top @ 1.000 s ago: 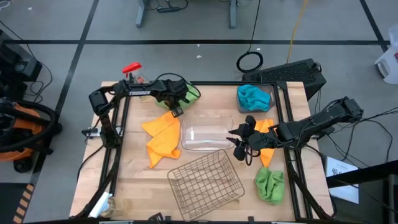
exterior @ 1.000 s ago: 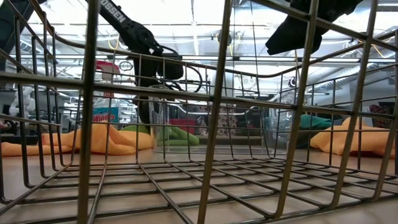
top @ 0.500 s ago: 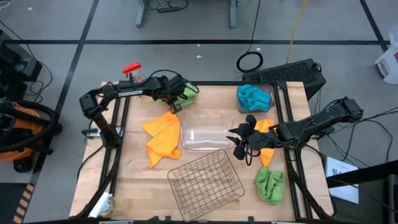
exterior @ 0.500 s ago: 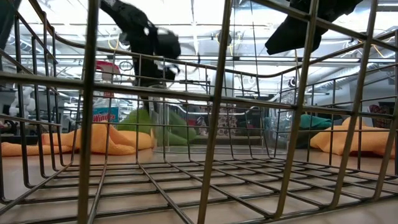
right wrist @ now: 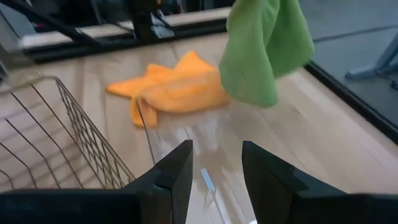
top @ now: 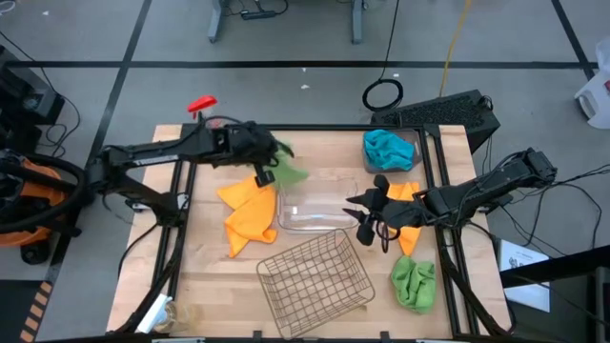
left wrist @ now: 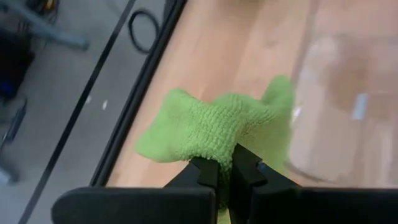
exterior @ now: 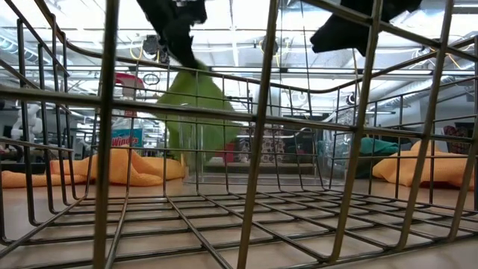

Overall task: Sort microfiber towel by color & place in baskets
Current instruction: Put the top green microfiber cloth into the transparent bin

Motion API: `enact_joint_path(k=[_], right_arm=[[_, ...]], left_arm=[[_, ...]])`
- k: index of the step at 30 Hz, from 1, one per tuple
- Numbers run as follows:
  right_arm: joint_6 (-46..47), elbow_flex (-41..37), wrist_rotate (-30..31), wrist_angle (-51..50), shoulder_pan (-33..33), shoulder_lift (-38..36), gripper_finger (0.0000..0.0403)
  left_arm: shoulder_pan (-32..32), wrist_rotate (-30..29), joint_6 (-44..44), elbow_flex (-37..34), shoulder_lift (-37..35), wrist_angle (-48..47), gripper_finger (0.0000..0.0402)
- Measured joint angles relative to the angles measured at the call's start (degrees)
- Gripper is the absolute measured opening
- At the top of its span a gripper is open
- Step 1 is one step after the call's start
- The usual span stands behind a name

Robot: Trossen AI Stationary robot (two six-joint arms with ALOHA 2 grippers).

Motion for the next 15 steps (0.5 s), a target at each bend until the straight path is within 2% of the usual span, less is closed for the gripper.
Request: enact_joint_path(k=[8, 12, 15], right_arm=[[-5.71, 0.01, -0.09, 13.75, -0.04, 3.89, 0.013], [-9.5, 0.02, 0.0, 21.15, -0.04, 7.46, 0.013], [-11.19, 0.02, 2.22, 24.34, -0.02, 9.01, 0.013]], left_arm=[[-6.54, 0.65, 2.0, -0.02, -2.33, 8.41, 0.0012], [-8.66, 3.61, 4.03, -0.02, -2.33, 12.43, 0.0012], [-10.28, 5.76, 4.5, -0.02, -2.33, 14.11, 0.0012]])
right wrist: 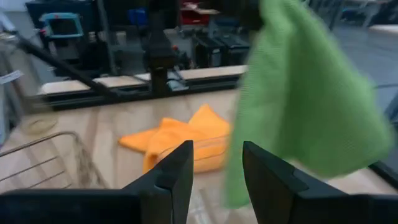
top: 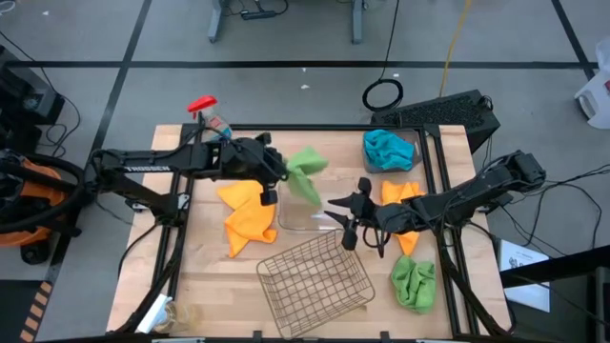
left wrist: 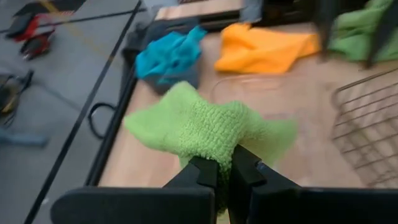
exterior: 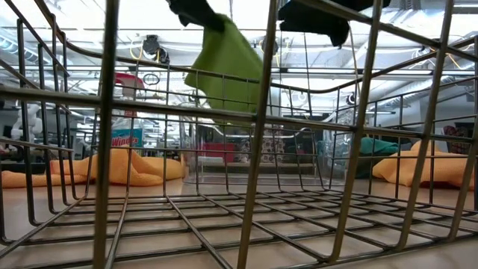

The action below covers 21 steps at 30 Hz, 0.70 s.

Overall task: Sort microfiber towel by color & place in baskets
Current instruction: Put the top green microfiber cloth into the transparent bin

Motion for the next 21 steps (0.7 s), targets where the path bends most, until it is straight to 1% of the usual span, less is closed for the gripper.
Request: enact_joint_path(k=[4, 7, 9, 12, 16, 18, 21], right_arm=[[-1.8, 0.0, 0.9, 2.94, -0.02, 0.18, 0.0134], [-2.04, 0.0, 0.83, 5.88, -0.02, -0.27, 0.0149], [-2.43, 0.0, 0.83, 7.71, -0.02, -0.63, 0.0166], [-2.62, 0.0, 1.52, 8.2, -0.13, -1.25, 0.0204], [-7.67, 0.0, 4.44, 6.87, -0.38, -1.59, 0.0253], [-9.57, 0.0, 5.22, 6.24, -1.14, -1.55, 0.0265], [-7.13, 0.0, 4.94, 4.94, -3.17, -1.03, 0.0262]], left_arm=[[-2.36, 1.57, -0.74, 0.0, 0.0, 2.38, 0.0012], [-4.0, 1.82, -1.52, 0.0, 0.0, 4.27, 0.0012], [-4.93, 2.64, -1.54, 0.0, 0.0, 5.43, 0.0012], [-6.1, 4.5, -1.54, 0.0, 0.0, 6.88, 0.0012], [-7.51, 6.18, -1.49, 0.0, 0.0, 8.93, 0.0012], [-7.83, 6.78, -0.66, 0.0, 0.0, 10.13, 0.0012], [-8.18, 9.4, 1.9, 0.0, 0.0, 12.7, 0.0012]])
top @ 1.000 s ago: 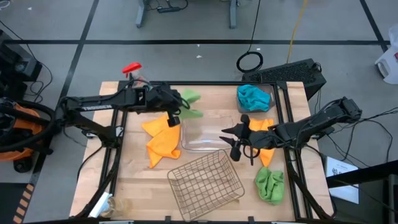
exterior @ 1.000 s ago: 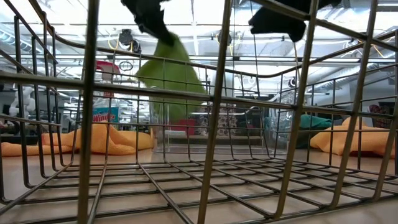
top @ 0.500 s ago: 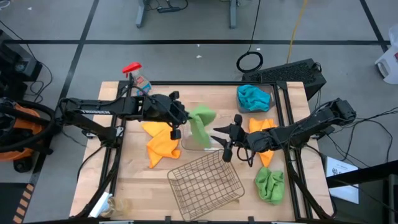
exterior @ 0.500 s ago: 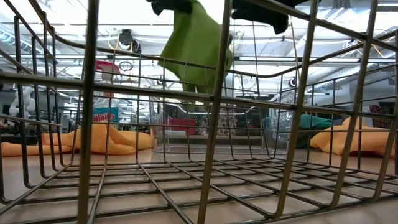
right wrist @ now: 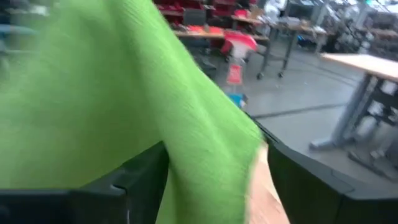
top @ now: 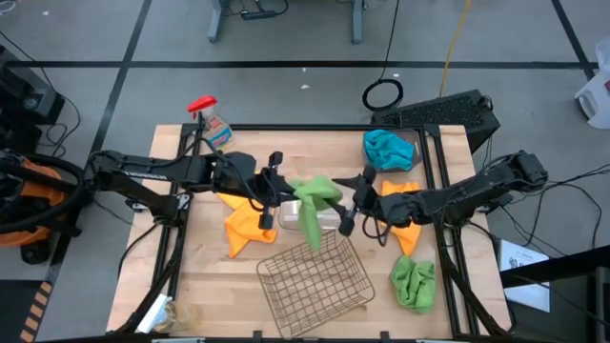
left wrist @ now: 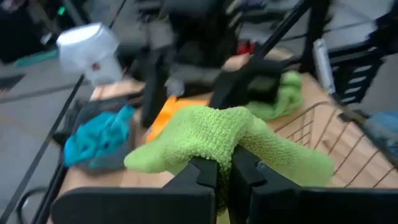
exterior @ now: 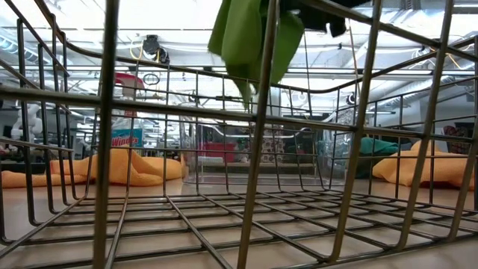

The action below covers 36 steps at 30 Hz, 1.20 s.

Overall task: Sort microfiber towel by color & place in baskets
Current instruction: Put the top green microfiber cloth into the transparent bin

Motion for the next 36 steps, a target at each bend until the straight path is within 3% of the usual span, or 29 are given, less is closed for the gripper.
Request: enact_joint_path(k=[3, 8, 13, 16, 24, 30, 36], right_arm=[[1.53, 0.0, -1.05, -0.55, -1.36, 1.29, 0.0238], [4.62, 0.0, -11.87, 0.55, -2.95, 2.7, 0.0194], [6.2, 0.0, -13.31, -3.16, -3.13, 1.08, 0.0197], [7.0, 0.02, -11.14, -8.37, -3.12, -1.28, 0.022], [7.93, 0.0, 3.28, -22.92, -1.4, -9.78, 0.0275], [8.5, 0.0, 4.71, -18.22, 2.24, -11.79, 0.0268], [7.58, 0.0, 4.63, -7.35, 3.15, -5.49, 0.0284]], left_arm=[[-0.01, 3.65, 2.29, 0.0, 0.19, 3.02, 0.0012], [-0.01, 6.57, 8.63, -0.02, 1.81, 5.49, 0.0012], [0.3, 7.29, 13.06, -0.02, 3.25, 5.57, 0.0012], [1.58, 7.09, 13.11, -0.02, 3.3, 5.63, 0.0012], [7.77, 6.81, 9.96, -0.02, 3.3, 6.21, 0.0012], [12.9, 6.64, 2.64, -0.02, 3.85, 6.18, 0.0012], [14.2, 6.62, 1.05, -0.07, 5.23, 6.93, 0.0012]])
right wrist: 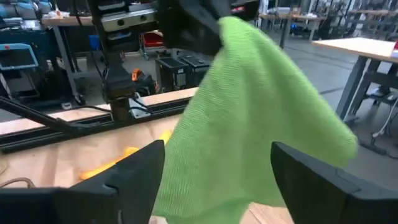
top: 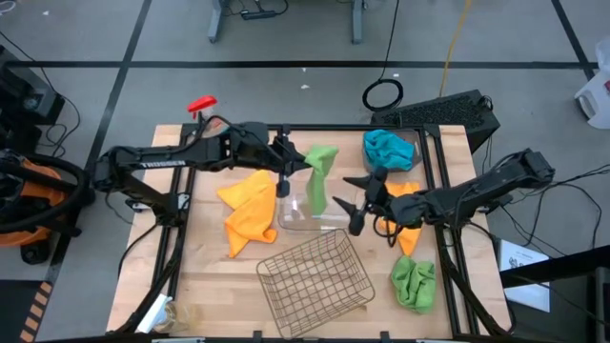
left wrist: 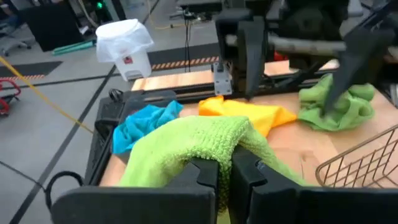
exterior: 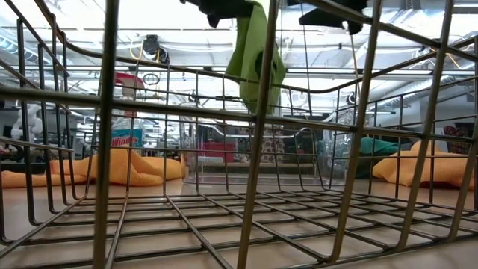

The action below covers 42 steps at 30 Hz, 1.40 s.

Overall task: Sort microfiber towel by color & place in baskets
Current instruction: Put the top green microfiber cloth into the transparent bin

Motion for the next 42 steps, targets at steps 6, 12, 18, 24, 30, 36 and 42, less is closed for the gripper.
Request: enact_joint_path(k=[6, 12, 18, 24, 30, 36, 42], right_arm=[[-5.04, 0.0, 3.48, 13.89, -0.96, 6.87, 0.0324], [-5.35, 2.12, 4.01, 16.46, -3.02, 12.02, 0.0329], [-4.87, 4.32, 4.64, 15.38, -5.43, 15.88, 0.03], [-4.85, 4.35, 4.51, 13.06, -5.77, 15.81, 0.0172], [-5.08, 4.39, 2.95, 5.55, -4.33, 12.61, 0.0015], [-3.71, 4.42, 0.22, -3.69, -4.14, 7.65, 0.0005], [-3.42, 4.42, -4.89, -10.4, -4.78, 3.34, 0.0003]], left_arm=[[-0.24, 0.02, -0.09, 0.09, 1.4, 1.56, 0.0012], [-0.48, 0.21, -1.49, 0.06, 1.85, 1.45, 0.0012], [-1.55, 0.43, -1.54, 0.02, 2.05, 1.25, 0.0012], [-2.88, 0.52, -1.55, 0.02, 2.05, -0.2, 0.0012], [-2.95, 0.46, -2.08, 0.02, 2.05, -3.05, 0.0012], [-2.97, -0.35, -7.55, 0.02, 2.05, -5.47, 0.0042], [-3.09, -0.43, -9.43, 0.02, 2.02, -12.74, 0.0136]])
